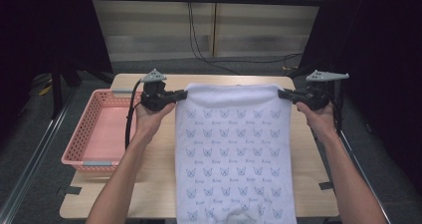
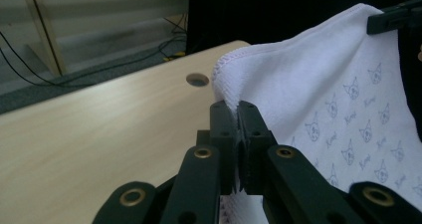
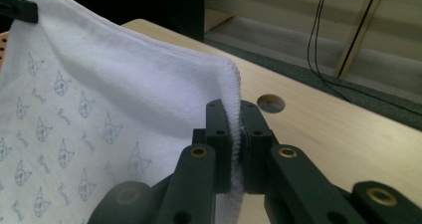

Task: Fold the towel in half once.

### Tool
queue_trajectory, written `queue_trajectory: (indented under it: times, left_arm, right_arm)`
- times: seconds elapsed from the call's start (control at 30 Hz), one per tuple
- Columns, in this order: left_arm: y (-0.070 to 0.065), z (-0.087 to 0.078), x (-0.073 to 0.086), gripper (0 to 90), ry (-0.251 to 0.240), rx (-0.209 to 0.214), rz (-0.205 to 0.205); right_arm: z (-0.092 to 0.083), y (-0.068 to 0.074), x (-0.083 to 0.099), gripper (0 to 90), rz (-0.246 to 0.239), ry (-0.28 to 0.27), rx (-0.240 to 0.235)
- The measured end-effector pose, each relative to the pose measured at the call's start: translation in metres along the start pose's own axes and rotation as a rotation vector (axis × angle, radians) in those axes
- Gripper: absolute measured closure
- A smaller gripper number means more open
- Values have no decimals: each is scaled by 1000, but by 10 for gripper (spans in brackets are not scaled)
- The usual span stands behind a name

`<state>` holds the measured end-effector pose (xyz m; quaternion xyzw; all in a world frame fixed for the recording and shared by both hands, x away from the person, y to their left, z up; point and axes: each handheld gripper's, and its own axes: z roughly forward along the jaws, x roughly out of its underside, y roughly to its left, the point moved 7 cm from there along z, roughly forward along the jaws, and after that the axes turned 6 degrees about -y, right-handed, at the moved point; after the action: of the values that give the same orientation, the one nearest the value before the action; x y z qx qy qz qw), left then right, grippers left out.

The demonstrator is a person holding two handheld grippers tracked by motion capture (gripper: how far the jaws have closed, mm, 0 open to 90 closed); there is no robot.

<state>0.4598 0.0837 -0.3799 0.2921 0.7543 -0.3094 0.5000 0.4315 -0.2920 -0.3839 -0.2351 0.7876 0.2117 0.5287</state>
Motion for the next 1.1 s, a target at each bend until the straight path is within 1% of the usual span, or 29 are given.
queue_trajectory:
  times: [0.03,0.13,0.17,0.2,0.23,0.3,0.33,0.37,0.43,0.47,0.5,0.53,0.57,0.63,0.67,0.7,0.73,0.77,0.83,0.87,0.93,1.0,1.03,1.07,1.1]
  left_arm:
    - [2,0,-7,873,-3,-5,12]
    - [5,-2,-30,873,-37,-12,20]
    - [5,-3,-36,873,-56,-11,10]
    - [3,-3,-39,873,-57,-13,16]
    - [1,-3,-39,873,-53,-14,29]
    - [-4,-4,-32,873,-38,3,41]
    - [-7,-4,-24,873,-34,9,39]
    - [-9,-4,-17,873,-27,19,27]
    - [-14,-7,-1,873,-6,34,27]
    - [-18,-8,6,873,0,43,12]
    - [-22,-11,12,873,6,64,-1]
    - [-28,-13,18,873,16,86,7]
    - [-34,-16,22,873,19,81,15]
    - [-46,-23,32,873,15,115,-8]
    - [-51,-26,37,873,22,125,-4]
    - [-59,-30,46,873,36,128,23]
    - [-64,-34,54,872,52,141,19]
    - [-68,-38,63,873,66,139,23]
    - [-74,-46,78,872,76,149,0]
    - [-77,-53,91,872,92,151,-15]
    - [-80,-62,109,872,111,148,-23]
    - [-87,-74,128,872,140,151,-38]
    - [-91,-80,135,872,150,159,-37]
    - [-93,-85,140,871,150,156,-37]
    - [-95,-89,146,871,144,130,-53]
  right_arm:
    - [1,-4,-7,857,-3,-4,8]
    - [2,-9,-30,858,-13,-40,21]
    - [1,-9,-38,859,-19,-52,23]
    - [0,-8,-46,862,-19,-70,21]
    - [-2,-7,-51,863,-19,-88,15]
    - [-5,-4,-52,864,-24,-94,7]
    - [-5,-3,-47,864,-22,-82,9]
    - [-5,-2,-38,865,-20,-64,5]
    - [-6,2,-20,865,-16,-32,-5]
    - [-7,6,-11,865,-10,-19,-13]
    - [-9,10,-3,865,-9,-10,-23]
    - [-11,15,4,865,-7,-3,-34]
    - [-14,20,11,865,-12,4,-51]
    - [-22,30,23,865,-18,22,-65]
    - [-28,35,28,865,-11,23,-78]
    - [-32,39,32,865,-8,19,-90]
    - [-39,45,40,865,-2,24,-94]
    - [-44,50,48,865,1,37,-98]
    - [-53,62,66,865,-2,75,-115]
    - [-57,66,73,865,-8,93,-116]
    - [-69,81,93,865,-4,128,-142]
    - [-78,90,109,865,-11,165,-139]
    - [-84,95,121,865,-2,198,-144]
    - [-87,100,130,865,1,222,-146]
    - [-89,105,139,865,5,244,-154]
